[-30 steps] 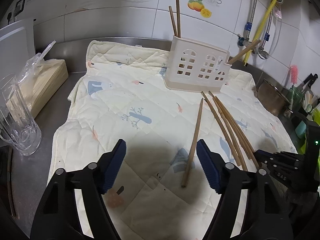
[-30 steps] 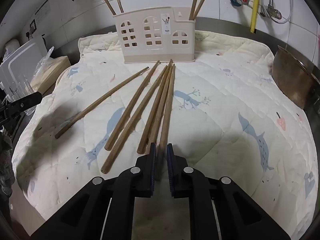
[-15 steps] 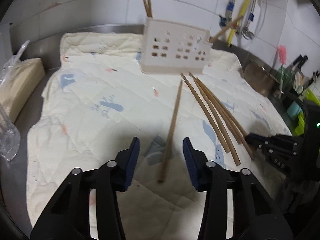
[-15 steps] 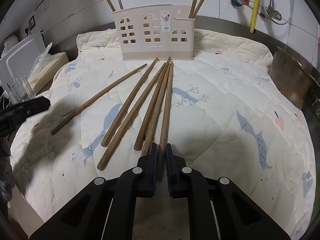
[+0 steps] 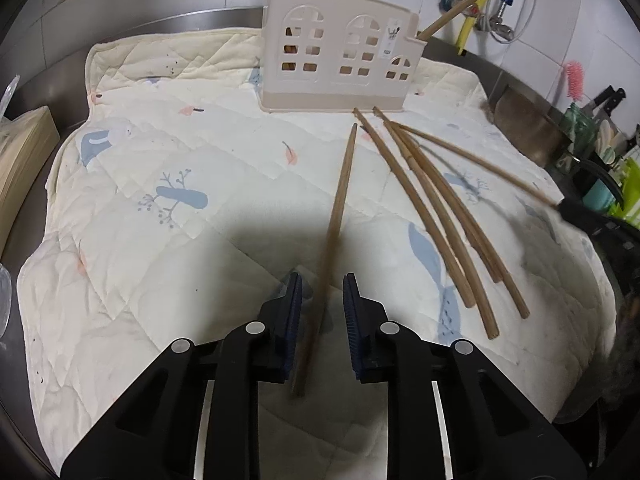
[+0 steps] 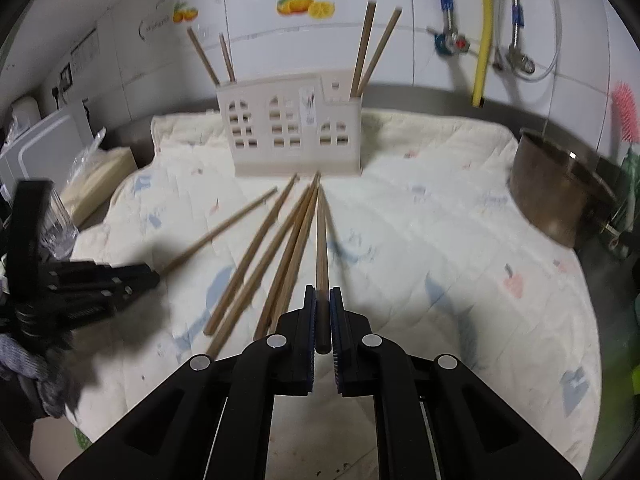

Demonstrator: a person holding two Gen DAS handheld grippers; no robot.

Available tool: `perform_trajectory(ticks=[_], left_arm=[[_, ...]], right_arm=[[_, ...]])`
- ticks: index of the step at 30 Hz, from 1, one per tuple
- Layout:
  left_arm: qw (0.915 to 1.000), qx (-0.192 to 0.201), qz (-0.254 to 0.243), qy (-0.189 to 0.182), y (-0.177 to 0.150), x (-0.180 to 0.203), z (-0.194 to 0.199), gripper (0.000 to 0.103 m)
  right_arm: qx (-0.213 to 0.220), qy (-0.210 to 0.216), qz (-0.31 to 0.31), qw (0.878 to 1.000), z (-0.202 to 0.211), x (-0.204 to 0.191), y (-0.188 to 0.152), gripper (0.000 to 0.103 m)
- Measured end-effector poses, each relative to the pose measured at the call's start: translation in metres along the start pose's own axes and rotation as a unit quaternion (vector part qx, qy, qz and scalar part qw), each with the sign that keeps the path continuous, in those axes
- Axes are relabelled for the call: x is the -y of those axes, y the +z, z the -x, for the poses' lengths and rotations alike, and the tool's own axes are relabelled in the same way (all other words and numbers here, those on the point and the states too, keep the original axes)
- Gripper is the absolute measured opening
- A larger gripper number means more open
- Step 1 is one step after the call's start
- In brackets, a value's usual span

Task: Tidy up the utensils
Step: 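Lift both held chopsticks up toward the white holder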

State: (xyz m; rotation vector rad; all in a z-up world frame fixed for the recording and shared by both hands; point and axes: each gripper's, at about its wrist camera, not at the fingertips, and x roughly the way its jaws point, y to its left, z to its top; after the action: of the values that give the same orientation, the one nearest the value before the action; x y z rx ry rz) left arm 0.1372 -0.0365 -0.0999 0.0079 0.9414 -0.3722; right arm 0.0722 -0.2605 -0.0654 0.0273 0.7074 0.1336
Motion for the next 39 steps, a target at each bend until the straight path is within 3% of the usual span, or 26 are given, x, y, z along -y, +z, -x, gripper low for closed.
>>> perform_trajectory(ticks=[9,16,25,39], left_arm=[[0.9998,-0.003,-0.012,0.014,0.0,0.005,-0.002,0.007],[0.999,0.042,-0.017,0.0,0.016,0.008,0.034,0.005],[0.995,0.096,-0.022,-0.019,0.061,0.009,0.076,0.005],[0.9899,0.122,-0.068,-0.025,0.14,0.022,0.101,0.005]], right_arm=[[0.042,0.003,0.011,0.999,0.02,0.003,0.027,0.007],[0.061,0.006,0.026,0.998,0.027,0.003,0.051,0.007],[0.075,0.006,0.052,0.996,0.023,0.006,0.096,0.007],[0.103,0.043,0.076,0.991,0.051,0.015,0.19,0.007]])
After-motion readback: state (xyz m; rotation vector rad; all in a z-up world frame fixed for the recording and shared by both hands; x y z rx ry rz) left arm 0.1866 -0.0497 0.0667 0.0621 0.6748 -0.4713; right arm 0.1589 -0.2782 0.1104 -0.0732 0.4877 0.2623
